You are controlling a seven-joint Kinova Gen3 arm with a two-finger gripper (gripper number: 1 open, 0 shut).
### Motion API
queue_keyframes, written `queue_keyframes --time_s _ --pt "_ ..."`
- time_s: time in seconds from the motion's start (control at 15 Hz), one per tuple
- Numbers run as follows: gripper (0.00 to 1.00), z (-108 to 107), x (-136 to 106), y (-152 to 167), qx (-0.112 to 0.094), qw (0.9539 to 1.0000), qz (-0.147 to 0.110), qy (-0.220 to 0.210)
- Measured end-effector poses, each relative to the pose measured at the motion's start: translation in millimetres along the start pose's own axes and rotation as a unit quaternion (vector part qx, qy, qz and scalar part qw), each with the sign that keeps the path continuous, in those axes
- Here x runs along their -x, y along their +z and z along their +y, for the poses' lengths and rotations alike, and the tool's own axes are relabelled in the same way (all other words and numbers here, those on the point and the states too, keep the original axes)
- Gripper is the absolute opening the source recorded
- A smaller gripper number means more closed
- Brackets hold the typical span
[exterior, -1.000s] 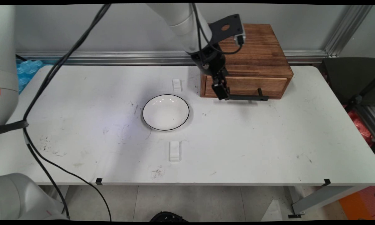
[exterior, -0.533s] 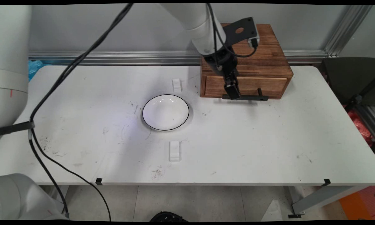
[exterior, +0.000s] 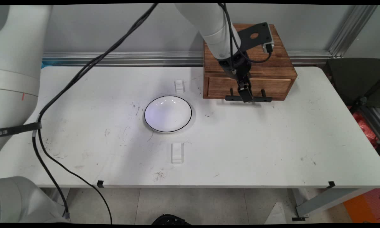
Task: Open the drawer
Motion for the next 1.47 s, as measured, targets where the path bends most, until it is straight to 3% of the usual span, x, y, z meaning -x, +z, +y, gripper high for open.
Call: queue_keyframes --time_s 0.67,1.47 --pt "1.00 -6 -1 47 -0.005 1.0000 -0.003 0.007" --pt "1.00 -8 9 79 -0.009 0.9999 -0.009 -0.001"
